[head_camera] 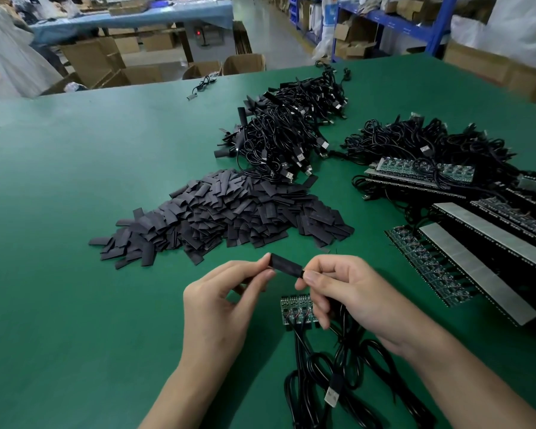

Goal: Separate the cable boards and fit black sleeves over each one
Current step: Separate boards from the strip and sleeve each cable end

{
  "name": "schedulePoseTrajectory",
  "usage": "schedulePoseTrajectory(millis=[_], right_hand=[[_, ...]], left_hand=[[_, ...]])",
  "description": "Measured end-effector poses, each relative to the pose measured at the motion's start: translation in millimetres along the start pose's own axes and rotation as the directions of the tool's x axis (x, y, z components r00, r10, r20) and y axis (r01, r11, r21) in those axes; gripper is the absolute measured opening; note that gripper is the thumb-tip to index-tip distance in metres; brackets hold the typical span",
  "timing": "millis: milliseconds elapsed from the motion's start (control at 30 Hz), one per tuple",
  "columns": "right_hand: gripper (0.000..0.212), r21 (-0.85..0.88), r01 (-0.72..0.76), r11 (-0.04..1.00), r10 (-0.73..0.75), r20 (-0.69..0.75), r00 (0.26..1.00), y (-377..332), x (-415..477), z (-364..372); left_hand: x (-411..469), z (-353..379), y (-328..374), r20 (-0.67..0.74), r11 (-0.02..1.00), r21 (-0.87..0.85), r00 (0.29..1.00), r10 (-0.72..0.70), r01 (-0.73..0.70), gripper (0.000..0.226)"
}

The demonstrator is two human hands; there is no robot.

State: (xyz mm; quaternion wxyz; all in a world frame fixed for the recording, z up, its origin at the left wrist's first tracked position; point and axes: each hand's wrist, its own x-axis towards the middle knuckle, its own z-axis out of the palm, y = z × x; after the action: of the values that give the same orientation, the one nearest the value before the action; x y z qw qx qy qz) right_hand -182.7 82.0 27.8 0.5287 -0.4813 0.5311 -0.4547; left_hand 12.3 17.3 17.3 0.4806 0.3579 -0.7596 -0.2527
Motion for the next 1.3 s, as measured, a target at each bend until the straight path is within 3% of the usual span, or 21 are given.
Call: schedulePoseTrajectory(millis=[233, 400, 567, 800, 933, 1100, 1200, 1300], right_hand=[[0.023, 0.035, 0.01, 0.999, -0.009, -0.028, 1.0, -3, -2, 5], [0.037, -0.007, 0.021, 1.0, -0.021, 0.0, 1.0, -3, -2, 6], [0.031, -0.012, 0.026, 1.0, -0.026, 0.031, 0.999, -5, -3, 7], [0.031, -0.014, 0.04, 0.999, -0.04, -0.007, 0.999, -5, -3, 8], [0.032, -0.076, 0.069, 0.995, -0.071, -0.022, 0.997, -6, -2, 9], [0.011, -0.23, 0.033, 0.973, -0.039, -0.019, 0.999, 0, 1, 2], [0.033, -0.39, 0.033, 0.92, -0.053, -0.041, 0.998, -1, -1, -10], [0.039, -0.473, 0.025, 0.881, -0.005, 0.043, 0.999, -4, -5, -15]], left_hand=[[-1, 1, 2, -0.009, 0.999, -0.031, 1.0, -0.014, 0.013, 0.014], [-1, 0, 2, -0.067, 1.0, 0.001, 0.998, 0.012, -0.012, 0.009], [-1, 1, 3, -0.056, 0.982, -0.118, 0.986, -0.157, 0.15, 0.017], [-3, 4, 2, 0.017, 0.955, -0.2, 0.975, -0.221, 0.22, 0.022], [-2, 6, 5, 0.078, 0.831, -0.425, 0.929, -0.362, 0.36, 0.015], [3, 3, 6, 0.161, 0.608, -0.64, 0.856, -0.492, 0.47, 0.012], [7, 1, 2, 0.135, 0.496, -0.728, 0.809, -0.572, 0.472, 0.012], [7, -1, -3, 0.149, 0.429, -0.772, 0.79, -0.595, 0.469, 0.011]])
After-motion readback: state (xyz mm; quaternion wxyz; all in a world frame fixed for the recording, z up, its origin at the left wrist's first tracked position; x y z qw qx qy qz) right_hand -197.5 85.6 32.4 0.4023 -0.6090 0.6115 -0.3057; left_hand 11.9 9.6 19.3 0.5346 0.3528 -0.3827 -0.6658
